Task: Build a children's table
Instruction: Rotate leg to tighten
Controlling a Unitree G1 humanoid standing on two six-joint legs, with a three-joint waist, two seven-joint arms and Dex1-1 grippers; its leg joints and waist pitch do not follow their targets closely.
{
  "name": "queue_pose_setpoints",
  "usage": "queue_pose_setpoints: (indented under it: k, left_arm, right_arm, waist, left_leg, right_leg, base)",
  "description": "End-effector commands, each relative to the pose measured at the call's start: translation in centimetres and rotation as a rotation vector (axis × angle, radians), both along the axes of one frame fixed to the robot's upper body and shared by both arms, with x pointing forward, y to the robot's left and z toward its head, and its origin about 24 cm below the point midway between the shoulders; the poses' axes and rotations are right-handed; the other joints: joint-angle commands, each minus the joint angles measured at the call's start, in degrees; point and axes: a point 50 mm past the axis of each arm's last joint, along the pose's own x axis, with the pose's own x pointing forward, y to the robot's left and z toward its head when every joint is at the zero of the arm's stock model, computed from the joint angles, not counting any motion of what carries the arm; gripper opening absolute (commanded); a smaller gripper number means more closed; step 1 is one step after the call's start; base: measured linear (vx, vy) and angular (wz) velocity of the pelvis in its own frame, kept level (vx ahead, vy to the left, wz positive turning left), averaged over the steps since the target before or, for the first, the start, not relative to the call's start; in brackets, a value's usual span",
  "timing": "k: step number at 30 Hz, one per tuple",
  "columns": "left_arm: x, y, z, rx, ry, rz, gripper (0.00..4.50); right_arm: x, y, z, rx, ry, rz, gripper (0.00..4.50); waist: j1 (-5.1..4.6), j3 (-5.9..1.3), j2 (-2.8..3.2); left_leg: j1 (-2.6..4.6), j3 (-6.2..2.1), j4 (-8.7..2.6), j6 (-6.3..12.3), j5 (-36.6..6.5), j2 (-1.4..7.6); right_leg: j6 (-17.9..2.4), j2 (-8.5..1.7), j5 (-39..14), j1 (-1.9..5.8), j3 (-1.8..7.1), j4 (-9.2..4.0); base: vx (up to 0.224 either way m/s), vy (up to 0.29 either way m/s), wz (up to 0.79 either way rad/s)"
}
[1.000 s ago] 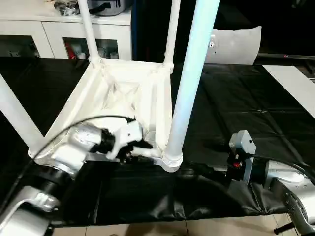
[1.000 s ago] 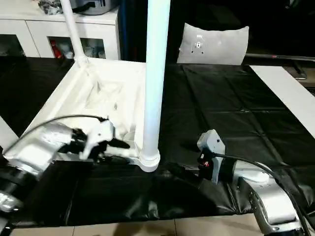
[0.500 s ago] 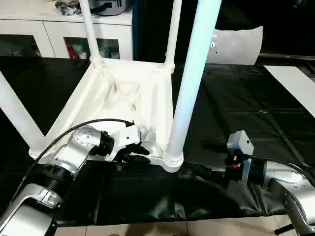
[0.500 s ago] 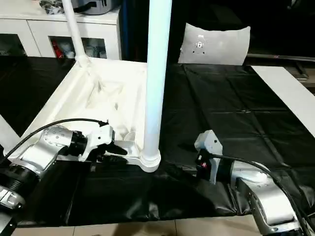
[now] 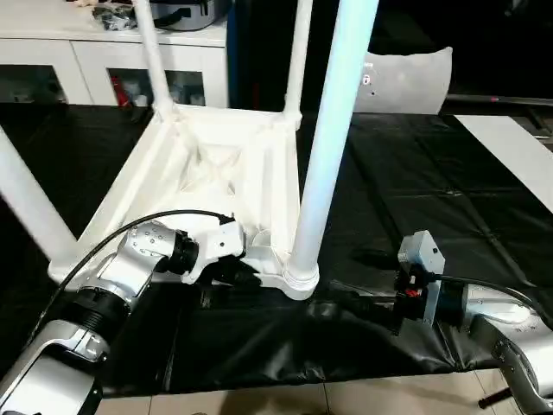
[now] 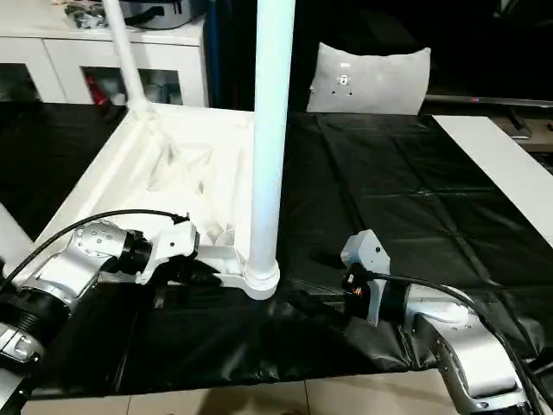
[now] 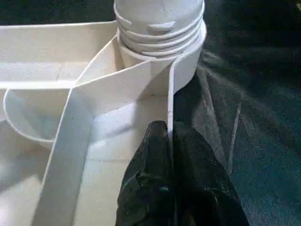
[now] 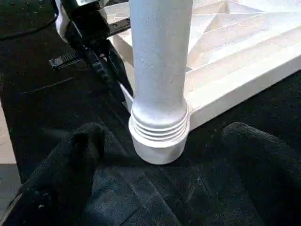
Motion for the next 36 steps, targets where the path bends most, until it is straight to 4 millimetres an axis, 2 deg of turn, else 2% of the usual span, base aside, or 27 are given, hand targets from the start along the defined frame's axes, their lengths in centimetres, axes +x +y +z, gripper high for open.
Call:
queue_pose_setpoints:
  k: [1, 2, 6, 10, 13, 14, 15, 16, 17, 18, 24, 26, 31, 32, 34, 36]
  left_arm:
    - [0.3, 0.1, 0.5, -0.032, -0.006, 0.020, 0.04]
    - [0.2, -0.2, 0.7, -0.056, 0.000, 0.005, 0.04]
    - [-0.1, -0.7, 0.8, -0.086, 0.019, -0.036, 0.04]
    - [-0.8, -1.2, 0.4, -0.081, 0.034, -0.092, 0.04]
    - [-1.4, -1.7, 0.1, -0.059, 0.035, -0.160, 0.00]
    - [-1.6, -1.9, 0.1, -0.052, 0.035, -0.180, 0.00]
    - [-1.6, -1.9, 0.1, -0.051, 0.035, -0.183, 0.00]
    - [-1.8, -2.0, 0.0, -0.046, 0.034, -0.195, 0.00]
    - [-1.9, -2.1, 0.0, -0.042, 0.032, -0.210, 0.00]
    - [-2.0, -2.3, 0.1, -0.041, 0.033, -0.220, 0.00]
    - [-2.3, -2.7, 0.0, -0.037, 0.032, -0.244, 0.00]
    - [-2.3, -2.7, 0.0, -0.030, 0.028, -0.247, 0.00]
    - [-2.2, -2.5, 0.0, -0.014, 0.022, -0.251, 0.00]
    - [-2.2, -2.5, 0.0, -0.013, 0.022, -0.250, 0.00]
    - [-2.2, -2.5, 0.0, -0.013, 0.022, -0.250, 0.00]
    - [-2.2, -2.4, 0.0, -0.011, 0.024, -0.249, 0.00]
  right_arm:
    - [0.2, 0.1, 0.2, 0.007, -0.005, 0.013, 4.50]
    - [0.4, 0.2, 0.1, 0.017, -0.008, 0.015, 4.50]
    - [1.0, 0.5, 0.1, 0.053, -0.009, 0.027, 4.50]
    - [1.6, 1.1, 0.0, 0.076, 0.000, 0.093, 4.50]
    - [2.3, 1.4, -0.2, 0.075, 0.030, 0.159, 4.21]
    - [2.5, 1.5, -0.2, 0.077, 0.041, 0.176, 4.21]
    - [2.5, 1.5, -0.2, 0.077, 0.042, 0.179, 3.94]
    - [2.6, 1.5, -0.2, 0.076, 0.048, 0.193, 3.94]
    - [2.7, 1.6, -0.2, 0.069, 0.057, 0.218, 3.87]
    - [2.7, 1.7, -0.2, 0.063, 0.063, 0.237, 3.76]
    - [3.4, 2.4, -0.4, 0.071, 0.088, 0.297, 3.22]
    - [3.5, 2.6, -0.5, 0.079, 0.102, 0.320, 3.07]
    - [3.7, 2.8, -0.6, 0.086, 0.118, 0.341, 2.73]
    - [3.7, 2.9, -0.6, 0.090, 0.122, 0.345, 2.64]
    - [3.7, 2.9, -0.6, 0.093, 0.124, 0.349, 2.44]
    - [3.7, 3.0, -0.6, 0.098, 0.128, 0.354, 2.32]
  waist:
    - [0.22, -3.48, 0.58]
    - [0.30, -3.48, 0.20]
    - [0.63, -3.60, 0.44]
    - [0.70, -3.88, 0.51]
    - [0.83, -3.92, 0.36]
    - [0.93, -3.92, 0.12]
    - [1.04, -3.95, 0.24]
    - [1.18, -3.89, 0.39]
    - [1.30, -3.89, 0.19]
    - [1.47, -3.80, 0.32]
    - [1.82, -3.71, 0.17]
    - [1.92, -3.76, 0.20]
    - [2.06, -3.94, 0.24]
    - [2.16, -3.93, 0.50]
    - [2.16, -3.94, 0.32]
    - [2.14, -3.94, 0.39]
  left_leg:
    - [1.03, -1.48, -4.49, 0.60, -20.2, 3.00]
    - [0.93, -1.35, -4.48, 0.81, -19.5, 3.02]
    - [0.82, -1.21, -4.41, 1.11, -17.3, 3.05]
    - [0.81, -0.99, -4.34, 1.57, -15.0, 3.21]
    - [0.71, -0.96, -4.28, 2.09, -13.6, 3.22]
    - [0.66, -0.81, -4.25, 2.24, -12.9, 3.22]
    - [0.76, -0.85, -4.23, 2.26, -12.8, 3.25]
    - [0.83, -0.84, -4.30, 2.19, -12.9, 3.33]
    - [0.83, -0.83, -4.34, 2.07, -12.9, 3.41]
    - [0.92, -0.81, -4.41, 1.95, -13.2, 3.42]
    - [0.95, -0.90, -4.46, 1.14, -14.5, 3.35]
    - [1.07, -0.82, -4.39, 1.09, -14.4, 3.36]
    - [0.83, -0.77, -4.39, 1.49, -12.6, 3.37]
    - [0.87, -0.76, -4.35, 1.48, -12.7, 3.36]
    - [0.83, -0.74, -4.34, 1.45, -12.9, 3.33]
    - [0.85, -0.78, -4.36, 1.28, -13.2, 3.35]
  right_leg:
    - [-7.5, -4.98, -28.3, 1.98, 2.42, -5.05]
    - [-7.9, -4.94, -27.3, 2.05, 2.50, -4.94]
    - [-9.2, -5.01, -24.7, 2.26, 2.63, -4.49]
    - [-11.7, -4.96, -18.6, 2.50, 2.73, -3.66]
    - [-12.5, -5.04, -17.1, 2.77, 2.74, -3.35]
    - [-12.2, -4.99, -17.2, 2.78, 2.80, -3.50]
    - [-12.3, -5.01, -17.1, 2.73, 2.77, -3.33]
    - [-12.2, -4.96, -17.4, 2.68, 2.77, -3.36]
    - [-12.1, -4.96, -17.5, 2.72, 2.77, -3.32]
    - [-11.8, -4.92, -18.1, 2.62, 2.78, -3.42]
    - [-10.8, -4.99, -21.7, 2.54, 2.67, -3.65]
    - [-10.9, -5.00, -21.0, 2.45, 2.77, -3.64]
    - [-11.7, -4.93, -17.8, 2.71, 2.75, -3.21]
    - [-11.7, -4.99, -18.0, 2.70, 2.76, -3.25]
    - [-11.4, -4.95, -18.5, 2.72, 2.72, -3.32]
    - [-11.3, -4.93, -19.0, 2.69, 2.68, -3.37]
  base:
    - [0.000, 0.000, 0.00]
    - [0.000, 0.000, 0.00]
    - [0.000, 0.000, 0.00]
    - [0.000, 0.000, 0.00]
    - [0.000, 0.000, 0.00]
    - [0.000, 0.000, 0.00]
    - [0.000, 0.000, 0.00]
    - [0.000, 0.000, 0.00]
    - [0.000, 0.000, 0.00]
    - [0.000, 0.000, 0.00]
    - [0.000, 0.000, 0.00]
    - [0.000, 0.000, 0.00]
    - [0.000, 0.000, 0.00]
    - [0.000, 0.000, 0.00]
    - [0.000, 0.000, 0.00]
    - [0.000, 0.000, 0.00]
